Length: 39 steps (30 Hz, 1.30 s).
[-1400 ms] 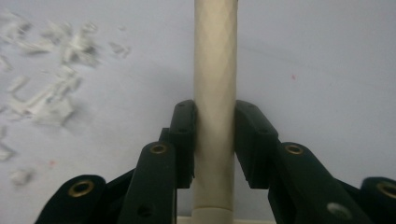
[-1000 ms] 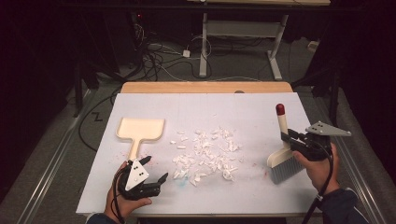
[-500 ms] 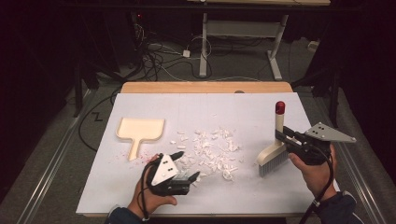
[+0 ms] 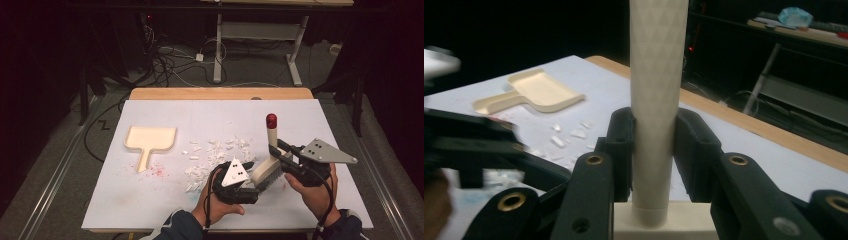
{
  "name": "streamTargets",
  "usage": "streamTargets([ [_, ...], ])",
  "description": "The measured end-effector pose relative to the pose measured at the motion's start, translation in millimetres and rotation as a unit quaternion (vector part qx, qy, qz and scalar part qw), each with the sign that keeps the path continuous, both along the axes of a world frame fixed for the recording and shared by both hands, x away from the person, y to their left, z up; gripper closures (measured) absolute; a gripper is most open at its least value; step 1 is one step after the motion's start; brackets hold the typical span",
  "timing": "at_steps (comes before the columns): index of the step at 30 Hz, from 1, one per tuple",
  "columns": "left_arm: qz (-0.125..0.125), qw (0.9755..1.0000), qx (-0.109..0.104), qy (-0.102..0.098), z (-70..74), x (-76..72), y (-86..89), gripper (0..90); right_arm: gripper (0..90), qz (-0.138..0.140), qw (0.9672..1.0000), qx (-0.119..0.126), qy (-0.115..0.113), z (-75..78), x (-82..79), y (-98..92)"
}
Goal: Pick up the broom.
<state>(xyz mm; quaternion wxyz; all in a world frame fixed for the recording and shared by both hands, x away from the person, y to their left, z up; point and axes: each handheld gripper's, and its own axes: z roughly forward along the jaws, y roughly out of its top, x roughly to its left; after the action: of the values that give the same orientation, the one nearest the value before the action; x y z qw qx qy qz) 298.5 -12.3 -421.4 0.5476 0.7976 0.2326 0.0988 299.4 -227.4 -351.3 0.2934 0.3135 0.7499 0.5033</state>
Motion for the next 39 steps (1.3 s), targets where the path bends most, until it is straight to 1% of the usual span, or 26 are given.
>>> streamTargets([
  [1,0.000,1.0000,0.000,0.000,0.0,0.0,0.0,34.2,71.8,0.000,1.0000,0.000,0.000,0.0,0.0,0.0],
  [2,0.005,1.0000,-0.005,0.005,-2.0,2.2,-0.3,39.4,71.8,0.014,0.9999,-0.002,-0.003,0.3,-5.7,10.1],
  [4,0.001,0.9999,-0.004,0.013,-4.0,5.0,1.3,42.0,71.7,0.018,0.9998,0.000,-0.004,0.6,-8.0,13.1],
  [5,-0.008,0.9993,-0.032,0.016,-4.3,5.3,7.8,48.8,71.7,0.029,0.9995,-0.006,-0.006,1.2,-13.9,21.9],
  [6,-0.010,0.9991,-0.039,0.014,-3.0,5.2,10.9,55.9,71.6,0.030,0.9995,-0.008,-0.010,1.0,-15.6,23.7],
  [8,-0.011,0.9993,-0.034,0.010,-1.7,4.7,12.9,57.6,71.6,0.036,0.9992,-0.010,-0.011,0.8,-17.2,25.9],
  [9,-0.010,0.9995,-0.028,0.004,-0.3,4.0,17.2,62.3,71.3,0.039,0.9991,-0.009,-0.014,1.1,-19.5,26.7],
  [10,-0.018,0.9994,-0.029,0.009,-0.1,4.8,19.3,64.4,71.3,0.040,0.9991,-0.007,-0.014,1.4,-20.1,26.1],
  [12,-0.021,0.9995,-0.022,0.005,0.7,4.5,20.4,64.9,71.0,0.056,0.9983,-0.008,-0.012,2.2,-21.2,23.4],
  [13,-0.034,0.9994,0.000,-0.006,4.1,3.0,23.0,64.9,70.8,0.063,0.9979,-0.005,-0.011,1.8,-22.2,21.6],
  [16,-0.059,0.9978,0.027,-0.012,8.0,1.5,27.9,65.0,67.2,0.093,0.9956,-0.008,-0.013,2.1,-24.4,15.0],
  [19,-0.073,0.9964,0.041,-0.015,9.5,0.9,31.6,65.0,61.3,0.111,0.9935,-0.021,-0.013,3.0,-24.2,11.0],
  [20,-0.088,0.9945,0.055,-0.016,12.0,1.0,36.9,65.0,55.1,0.148,0.9879,-0.045,-0.007,3.5,-22.2,5.8],
  [22,-0.104,0.9924,0.061,-0.022,15.0,0.5,44.6,65.0,49.7,0.174,0.9818,-0.075,0.008,1.1,-18.6,2.6],
  [23,-0.104,0.9924,0.061,-0.022,15.0,0.5,44.6,65.0,48.1,0.190,0.9778,-0.086,0.016,-1.4,-16.6,0.3],
  [25,-0.134,0.9879,0.074,-0.022,19.1,-1.3,55.5,65.0,42.2,0.211,0.9706,-0.110,0.039,-7.9,-11.8,-2.8],
  [27,-0.158,0.9834,0.086,-0.025,19.9,-4.5,60.8,64.9,38.8,0.225,0.9650,-0.124,0.054,-14.6,-7.6,-3.6],
  [28,-0.158,0.9834,0.086,-0.025,19.9,-4.5,60.8,64.9,38.8,0.225,0.9650,-0.124,0.054,-14.6,-7.6,-3.6],
  [29,-0.176,0.9790,0.098,-0.029,19.9,-8.5,62.6,64.9,36.4,0.254,0.9538,-0.140,0.079,-22.7,-4.5,1.5],
  [30,-0.176,0.9790,0.098,-0.029,19.9,-8.5,62.6,64.9,36.4,0.254,0.9538,-0.140,0.079,-22.7,-4.5,1.5],
  [31,-0.194,0.9752,0.102,-0.032,19.7,-11.6,62.5,64.9,37.3,0.281,0.9427,-0.154,0.093,-30.0,-3.8,8.3],
  [34,-0.216,0.9699,0.108,-0.033,19.5,-14.5,60.1,64.9,41.3,0.322,0.9226,-0.175,0.120,-43.9,-1.7,21.4],
  [36,-0.219,0.9689,0.110,-0.034,19.1,-15.4,58.6,64.8,47.7,0.338,0.9134,-0.189,0.127,-51.3,-1.9,28.9],
  [37,-0.219,0.9682,0.115,-0.035,18.5,-15.8,57.2,64.8,47.7,0.338,0.9134,-0.189,0.127,-51.3,-1.9,28.9],
  [38,-0.218,0.9680,0.120,-0.035,16.9,-15.2,55.9,64.7,60.6,0.371,0.9020,-0.174,0.136,-55.2,0.3,32.5],
  [39,-0.220,0.9681,0.116,-0.031,16.1,-13.9,56.8,64.3,65.0,0.367,0.9024,-0.172,0.146,-56.1,-2.7,34.1],
])
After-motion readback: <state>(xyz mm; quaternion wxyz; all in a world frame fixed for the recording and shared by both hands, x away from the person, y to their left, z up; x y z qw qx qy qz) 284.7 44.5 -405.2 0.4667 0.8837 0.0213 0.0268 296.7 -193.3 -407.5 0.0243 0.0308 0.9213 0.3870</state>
